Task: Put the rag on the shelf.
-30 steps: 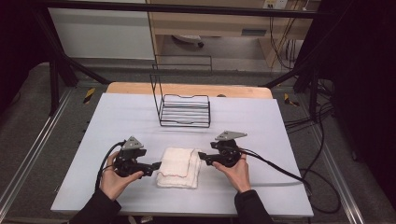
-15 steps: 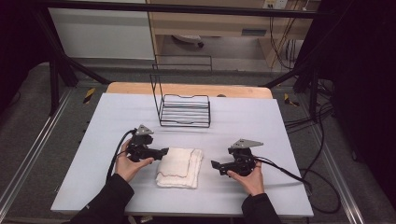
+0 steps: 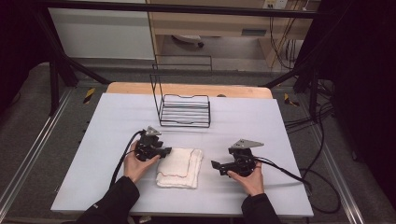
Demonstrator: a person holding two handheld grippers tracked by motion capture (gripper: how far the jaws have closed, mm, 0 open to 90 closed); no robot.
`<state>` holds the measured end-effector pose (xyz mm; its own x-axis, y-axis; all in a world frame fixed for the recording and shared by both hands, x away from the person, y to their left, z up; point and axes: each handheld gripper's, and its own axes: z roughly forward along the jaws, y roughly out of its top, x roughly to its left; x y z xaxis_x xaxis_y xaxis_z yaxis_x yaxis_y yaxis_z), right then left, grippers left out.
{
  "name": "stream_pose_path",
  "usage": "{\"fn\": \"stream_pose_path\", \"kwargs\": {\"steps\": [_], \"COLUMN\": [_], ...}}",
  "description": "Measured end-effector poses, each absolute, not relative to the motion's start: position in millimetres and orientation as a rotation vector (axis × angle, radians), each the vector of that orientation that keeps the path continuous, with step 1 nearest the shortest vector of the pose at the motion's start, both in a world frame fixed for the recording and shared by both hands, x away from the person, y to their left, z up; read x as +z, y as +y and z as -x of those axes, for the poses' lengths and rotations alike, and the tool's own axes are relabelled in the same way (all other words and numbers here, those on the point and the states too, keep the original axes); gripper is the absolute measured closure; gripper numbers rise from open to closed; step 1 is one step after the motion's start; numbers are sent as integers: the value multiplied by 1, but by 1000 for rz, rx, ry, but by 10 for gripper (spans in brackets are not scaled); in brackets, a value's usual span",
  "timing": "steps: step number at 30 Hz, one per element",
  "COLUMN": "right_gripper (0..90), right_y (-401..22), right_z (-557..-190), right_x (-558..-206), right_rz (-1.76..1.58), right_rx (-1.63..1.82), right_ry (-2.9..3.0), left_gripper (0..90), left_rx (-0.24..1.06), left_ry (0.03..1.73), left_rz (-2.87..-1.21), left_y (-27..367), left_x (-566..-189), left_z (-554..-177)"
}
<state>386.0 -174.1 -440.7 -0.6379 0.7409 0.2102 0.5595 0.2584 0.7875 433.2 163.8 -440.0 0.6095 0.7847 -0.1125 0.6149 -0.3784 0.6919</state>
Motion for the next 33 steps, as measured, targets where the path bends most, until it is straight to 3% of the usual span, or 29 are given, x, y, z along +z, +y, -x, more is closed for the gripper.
{"fn": "stream_pose_path", "kwargs": {"steps": [4, 8, 12, 21, 33], "right_gripper": [62, 83, 101, 140, 186], "right_y": [-174, -173, -173, -165, -119], "right_z": [-386, -387, -388, -394, -414], "right_x": [-441, -441, -441, -441, -438], "right_rz": [-1223, -1235, -1234, -1267, -1279], "right_rx": [1327, 1345, 1348, 1376, 1303], "right_ry": [2322, 2324, 2325, 2306, 2312], "left_gripper": [587, 708, 751, 781, 788], "left_rx": [262, 252, 257, 255, 278], "left_ry": [1107, 1092, 1092, 1080, 1043], "left_rz": [-2116, -2132, -2136, -2137, -2151], "left_y": [162, 159, 156, 156, 155], "left_x": [-442, -442, -442, -444, -445], "left_z": [-434, -432, -429, -429, -428]}}
